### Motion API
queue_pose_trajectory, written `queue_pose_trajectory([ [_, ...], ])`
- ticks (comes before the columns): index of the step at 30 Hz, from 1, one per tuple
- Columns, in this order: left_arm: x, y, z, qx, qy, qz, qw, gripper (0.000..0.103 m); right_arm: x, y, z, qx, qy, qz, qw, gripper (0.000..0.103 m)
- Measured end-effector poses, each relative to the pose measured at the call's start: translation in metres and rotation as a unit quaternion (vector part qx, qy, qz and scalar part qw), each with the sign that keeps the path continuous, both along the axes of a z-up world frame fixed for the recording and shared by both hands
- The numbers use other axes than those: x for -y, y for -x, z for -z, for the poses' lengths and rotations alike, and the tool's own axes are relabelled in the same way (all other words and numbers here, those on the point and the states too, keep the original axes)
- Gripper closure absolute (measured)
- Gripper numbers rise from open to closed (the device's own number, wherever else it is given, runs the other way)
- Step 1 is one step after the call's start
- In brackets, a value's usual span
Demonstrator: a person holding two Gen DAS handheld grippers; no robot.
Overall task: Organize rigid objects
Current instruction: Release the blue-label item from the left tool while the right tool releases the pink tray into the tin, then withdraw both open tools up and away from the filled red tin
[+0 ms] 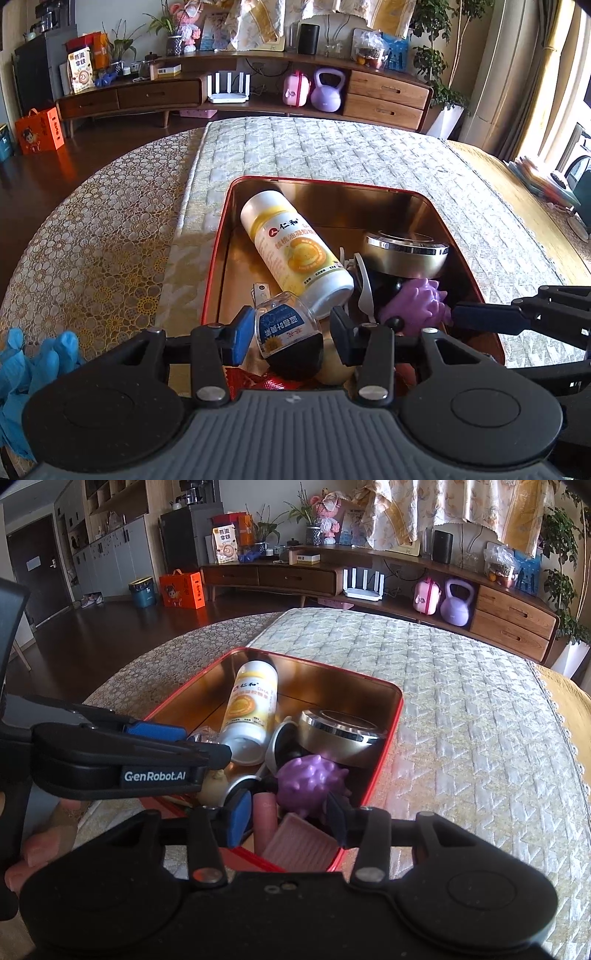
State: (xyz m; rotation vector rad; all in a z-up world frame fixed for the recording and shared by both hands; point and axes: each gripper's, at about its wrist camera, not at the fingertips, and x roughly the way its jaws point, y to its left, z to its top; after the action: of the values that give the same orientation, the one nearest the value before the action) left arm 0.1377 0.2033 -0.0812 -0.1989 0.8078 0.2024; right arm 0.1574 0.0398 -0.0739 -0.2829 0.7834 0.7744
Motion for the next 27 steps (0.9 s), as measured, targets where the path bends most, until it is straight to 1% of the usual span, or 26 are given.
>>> queue_pose_trajectory([
  [1, 0.000, 0.001, -0.001, 0.001, 0.001, 0.000, 1.0000, 0.057, 0.000, 0.000, 0.000, -0.001, -0.001, 0.000, 1.000, 0.057],
  [3, 0.001, 0.003, -0.003, 0.005, 0.001, 0.000, 1.0000, 0.048, 0.001, 0.001, -0.002, -0.001, -0.003, 0.000, 1.000, 0.056],
  [6, 0.003, 0.009, -0.007, 0.011, 0.002, 0.001, 0.9999, 0.043, 0.003, 0.004, -0.007, 0.000, -0.008, 0.000, 1.000, 0.053],
  [8, 0.005, 0.012, -0.011, 0.013, -0.001, 0.002, 0.9999, 0.042, 0.005, 0.006, -0.010, -0.001, -0.012, -0.001, 1.000, 0.051],
  [10, 0.006, 0.016, -0.014, 0.016, -0.003, 0.003, 0.9999, 0.042, 0.007, 0.008, -0.014, 0.001, -0.015, -0.001, 1.000, 0.046],
  [12, 0.007, 0.020, -0.019, 0.019, -0.002, 0.002, 0.9998, 0.041, 0.010, 0.012, -0.017, 0.002, -0.018, -0.002, 1.000, 0.043],
  [13, 0.007, 0.023, -0.021, 0.022, -0.003, 0.001, 0.9998, 0.040, 0.011, 0.013, -0.019, 0.002, -0.019, -0.003, 1.000, 0.042],
  [15, 0.008, 0.027, -0.027, 0.028, -0.005, -0.001, 0.9996, 0.035, 0.014, 0.016, -0.023, 0.003, -0.024, -0.006, 1.000, 0.039],
  [21, 0.012, 0.043, -0.039, 0.042, -0.003, -0.003, 0.9991, 0.034, 0.025, 0.027, -0.036, 0.003, -0.040, -0.012, 0.999, 0.034],
  [22, 0.012, 0.046, -0.040, 0.043, -0.003, -0.003, 0.9991, 0.034, 0.027, 0.030, -0.038, 0.005, -0.043, -0.011, 0.999, 0.028],
  [24, 0.015, 0.051, -0.043, 0.047, -0.003, -0.002, 0.9989, 0.033, 0.033, 0.033, -0.042, 0.008, -0.052, -0.009, 0.999, 0.022],
  [26, 0.017, 0.056, -0.047, 0.052, -0.003, 0.001, 0.9987, 0.033, 0.039, 0.036, -0.047, 0.008, -0.061, -0.008, 0.998, 0.020],
  [27, 0.018, 0.058, -0.048, 0.054, -0.003, 0.001, 0.9986, 0.030, 0.042, 0.037, -0.048, 0.009, -0.064, -0.006, 0.998, 0.017],
])
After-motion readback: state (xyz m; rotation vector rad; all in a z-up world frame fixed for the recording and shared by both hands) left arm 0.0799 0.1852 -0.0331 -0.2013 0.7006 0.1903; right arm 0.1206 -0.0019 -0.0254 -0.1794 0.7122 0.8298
